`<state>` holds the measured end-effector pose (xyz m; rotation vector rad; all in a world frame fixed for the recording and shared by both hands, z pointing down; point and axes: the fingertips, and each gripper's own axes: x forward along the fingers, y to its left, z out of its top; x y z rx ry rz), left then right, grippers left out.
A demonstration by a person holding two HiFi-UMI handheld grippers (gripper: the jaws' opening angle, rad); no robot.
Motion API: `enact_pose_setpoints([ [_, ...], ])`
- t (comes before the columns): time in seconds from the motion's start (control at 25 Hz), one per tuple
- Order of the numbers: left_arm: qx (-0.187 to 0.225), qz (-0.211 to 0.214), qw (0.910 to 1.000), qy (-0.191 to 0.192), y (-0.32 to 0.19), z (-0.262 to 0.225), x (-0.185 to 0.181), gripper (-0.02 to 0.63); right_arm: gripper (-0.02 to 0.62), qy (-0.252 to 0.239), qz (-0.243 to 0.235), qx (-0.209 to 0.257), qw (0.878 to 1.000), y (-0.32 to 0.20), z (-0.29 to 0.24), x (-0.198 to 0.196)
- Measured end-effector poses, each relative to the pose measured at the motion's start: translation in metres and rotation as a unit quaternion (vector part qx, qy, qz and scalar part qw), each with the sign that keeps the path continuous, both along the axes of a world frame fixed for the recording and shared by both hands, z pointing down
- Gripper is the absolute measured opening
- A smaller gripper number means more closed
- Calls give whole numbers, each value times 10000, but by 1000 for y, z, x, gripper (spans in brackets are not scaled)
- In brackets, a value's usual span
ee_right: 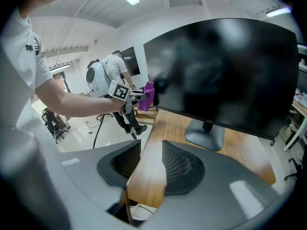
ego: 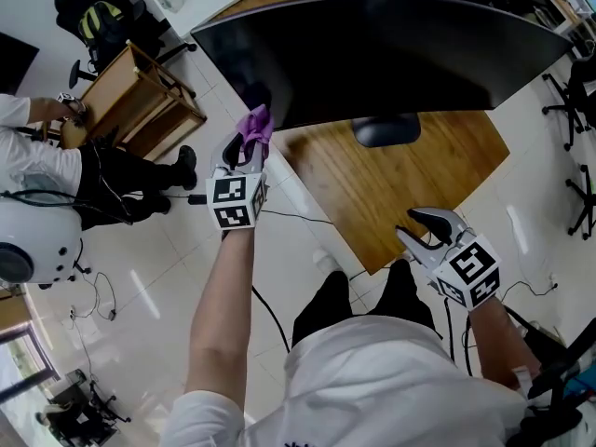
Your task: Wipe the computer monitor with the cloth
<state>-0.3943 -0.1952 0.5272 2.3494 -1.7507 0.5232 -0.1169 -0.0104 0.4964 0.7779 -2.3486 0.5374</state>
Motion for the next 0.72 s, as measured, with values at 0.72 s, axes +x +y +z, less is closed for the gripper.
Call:
enact_pose_setpoints([
  [0.72, -277, 238, 9993, -107, -3, 50, 37, 127, 140, 173, 281, -140, 9994, 8, 10, 22],
])
